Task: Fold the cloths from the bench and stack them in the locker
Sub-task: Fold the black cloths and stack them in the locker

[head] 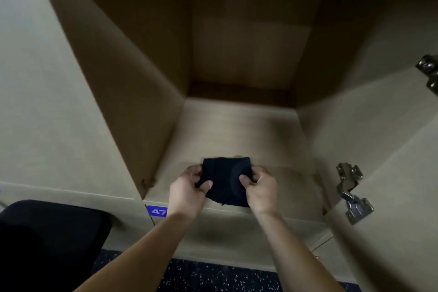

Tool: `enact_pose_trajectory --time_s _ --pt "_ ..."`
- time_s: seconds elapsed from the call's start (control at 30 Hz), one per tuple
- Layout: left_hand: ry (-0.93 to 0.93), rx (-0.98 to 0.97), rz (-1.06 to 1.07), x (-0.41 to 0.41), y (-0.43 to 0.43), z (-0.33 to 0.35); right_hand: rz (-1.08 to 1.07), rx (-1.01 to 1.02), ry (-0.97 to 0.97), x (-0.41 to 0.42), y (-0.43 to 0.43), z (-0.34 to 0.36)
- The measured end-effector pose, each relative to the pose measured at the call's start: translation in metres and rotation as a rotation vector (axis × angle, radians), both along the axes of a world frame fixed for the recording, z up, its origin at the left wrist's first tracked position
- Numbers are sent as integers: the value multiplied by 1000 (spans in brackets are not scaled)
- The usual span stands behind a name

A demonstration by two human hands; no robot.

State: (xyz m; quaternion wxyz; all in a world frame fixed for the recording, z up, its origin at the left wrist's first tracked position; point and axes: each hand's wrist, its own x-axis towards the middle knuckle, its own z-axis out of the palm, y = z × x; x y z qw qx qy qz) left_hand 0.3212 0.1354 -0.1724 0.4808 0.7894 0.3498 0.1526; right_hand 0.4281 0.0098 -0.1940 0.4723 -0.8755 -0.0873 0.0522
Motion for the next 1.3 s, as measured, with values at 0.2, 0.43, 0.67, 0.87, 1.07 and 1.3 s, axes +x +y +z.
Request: enact_pose_trajectory --time_s 0.2,0.43,0.67,0.87,1.07,1.3 --pt "-53 441 -171 -3 8 -6 83 -194 -416 -11 -9 4" --pt "305 802 -525 -3 -1 -2 348 -515 -712 -18 -24 -17" --pt "369 716 -570 -19 -22 14 367 -583 -640 -22 -31 11" --pt "353 722 -435 -89 -21 57 458 -470 -490 -87 -41 69" --pt "393 781 -220 -215 -16 91 617 -407 -494 -186 -22 112" --pt "385 746 11 -360 -11 106 810 -313 -481 -306 18 128"
